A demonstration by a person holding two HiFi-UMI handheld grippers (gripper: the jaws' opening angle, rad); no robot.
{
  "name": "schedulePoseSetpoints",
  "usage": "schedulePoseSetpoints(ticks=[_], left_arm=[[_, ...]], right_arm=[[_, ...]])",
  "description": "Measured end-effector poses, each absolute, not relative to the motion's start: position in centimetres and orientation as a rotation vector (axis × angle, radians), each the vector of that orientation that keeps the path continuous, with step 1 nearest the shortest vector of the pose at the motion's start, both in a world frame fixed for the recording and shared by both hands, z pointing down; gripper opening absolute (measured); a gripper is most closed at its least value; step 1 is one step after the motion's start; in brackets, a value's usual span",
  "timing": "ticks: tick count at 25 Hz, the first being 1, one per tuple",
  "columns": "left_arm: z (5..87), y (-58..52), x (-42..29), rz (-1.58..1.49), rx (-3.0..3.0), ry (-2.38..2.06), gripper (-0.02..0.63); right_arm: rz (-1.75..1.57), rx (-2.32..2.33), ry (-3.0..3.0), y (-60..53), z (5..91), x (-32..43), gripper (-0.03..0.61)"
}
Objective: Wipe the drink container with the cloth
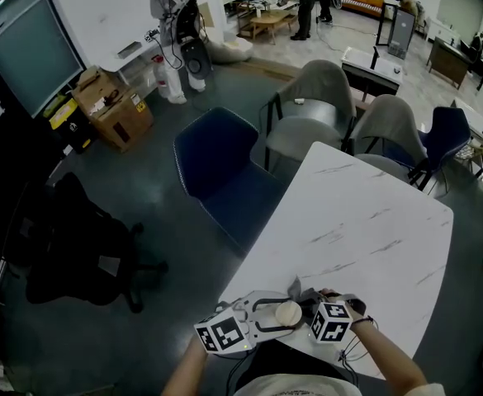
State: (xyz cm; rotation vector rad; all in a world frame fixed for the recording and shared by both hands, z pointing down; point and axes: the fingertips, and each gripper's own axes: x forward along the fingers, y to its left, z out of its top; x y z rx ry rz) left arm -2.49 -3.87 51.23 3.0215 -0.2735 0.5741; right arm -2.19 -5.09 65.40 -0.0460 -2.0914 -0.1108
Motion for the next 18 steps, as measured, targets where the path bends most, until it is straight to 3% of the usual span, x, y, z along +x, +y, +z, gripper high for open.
schedulePoseSetpoints(ticks=[18], left_arm=[[51.3, -4.4, -2.6, 0.447, 2.941, -0.549, 0.281]], right_arm=[[0.065, 0.227, -2.148, -6.7, 65.2, -0.6, 0.057]])
